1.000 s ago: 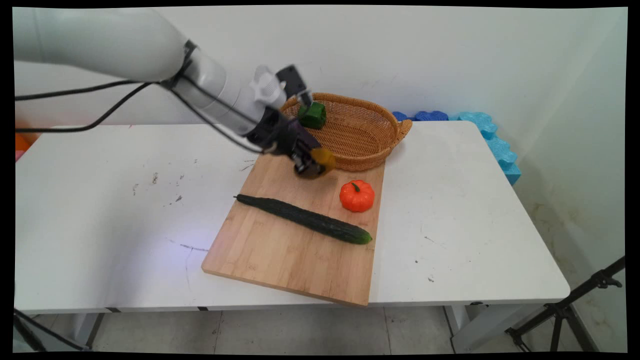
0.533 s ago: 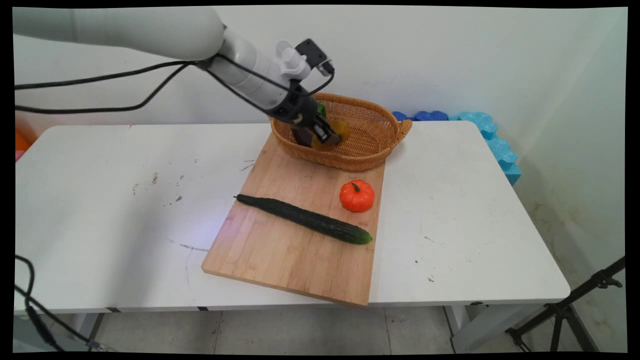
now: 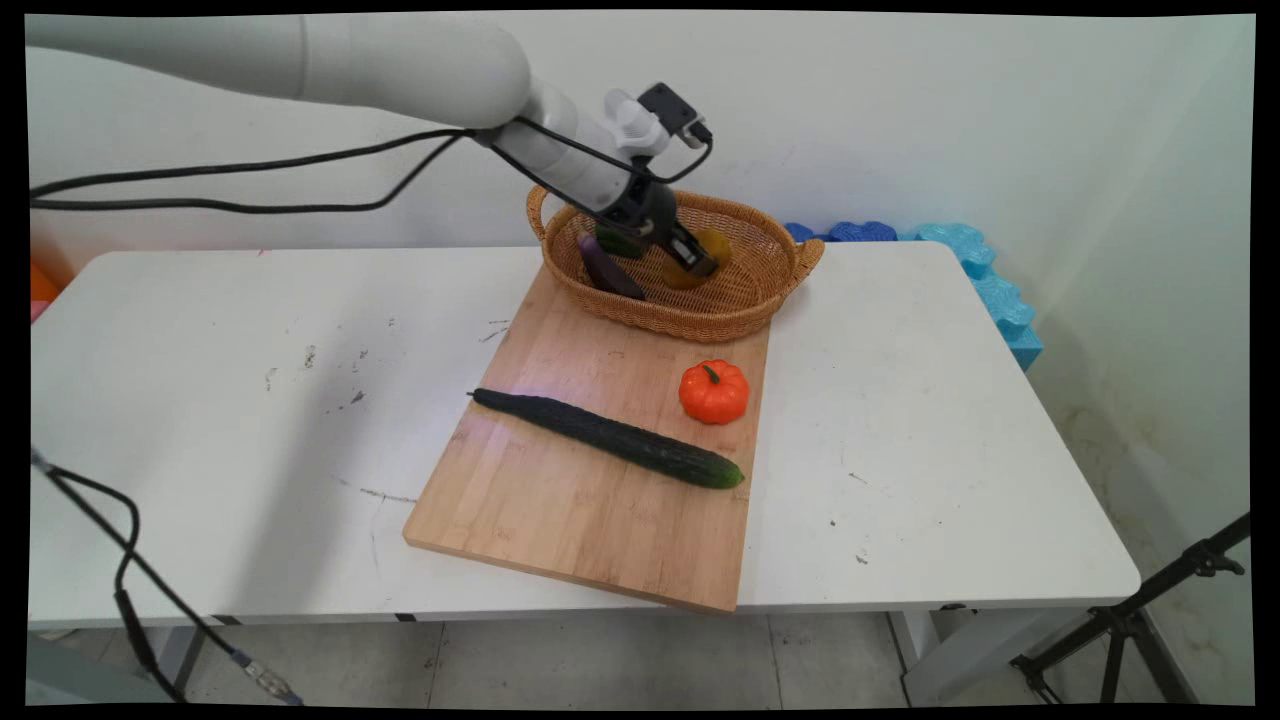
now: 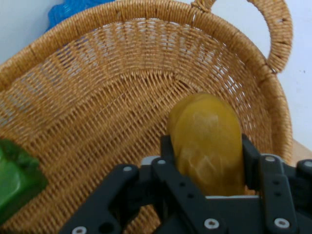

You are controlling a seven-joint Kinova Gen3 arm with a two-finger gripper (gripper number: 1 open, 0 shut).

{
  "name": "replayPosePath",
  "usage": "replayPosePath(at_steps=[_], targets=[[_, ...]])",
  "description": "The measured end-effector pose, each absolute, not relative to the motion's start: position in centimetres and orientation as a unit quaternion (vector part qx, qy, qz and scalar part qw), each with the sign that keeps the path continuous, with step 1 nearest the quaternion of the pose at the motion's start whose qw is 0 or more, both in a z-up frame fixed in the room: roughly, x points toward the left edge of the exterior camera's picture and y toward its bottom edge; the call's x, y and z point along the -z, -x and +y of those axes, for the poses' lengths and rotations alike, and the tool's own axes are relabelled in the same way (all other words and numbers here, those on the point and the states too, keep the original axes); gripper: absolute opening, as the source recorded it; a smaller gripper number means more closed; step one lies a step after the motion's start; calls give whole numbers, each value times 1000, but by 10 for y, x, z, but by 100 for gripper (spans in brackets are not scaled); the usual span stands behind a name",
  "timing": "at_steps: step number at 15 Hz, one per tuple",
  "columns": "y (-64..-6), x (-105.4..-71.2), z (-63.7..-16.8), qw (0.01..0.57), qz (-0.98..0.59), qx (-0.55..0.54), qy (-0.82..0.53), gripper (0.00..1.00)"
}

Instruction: Place the picked object in the vegetable basket

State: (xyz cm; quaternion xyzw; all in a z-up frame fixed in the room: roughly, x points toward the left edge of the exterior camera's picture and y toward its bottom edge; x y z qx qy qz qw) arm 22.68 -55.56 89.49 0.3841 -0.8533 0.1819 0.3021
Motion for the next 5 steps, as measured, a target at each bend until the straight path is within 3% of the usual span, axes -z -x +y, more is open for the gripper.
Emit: replayPosePath(at_steps=[1, 2, 5], targets=[[-224, -890, -562, 304, -853, -180, -383, 0], [-222, -886, -567, 305, -854, -179, -382, 100], [-217, -876, -579, 307, -856, -176, -376, 100]])
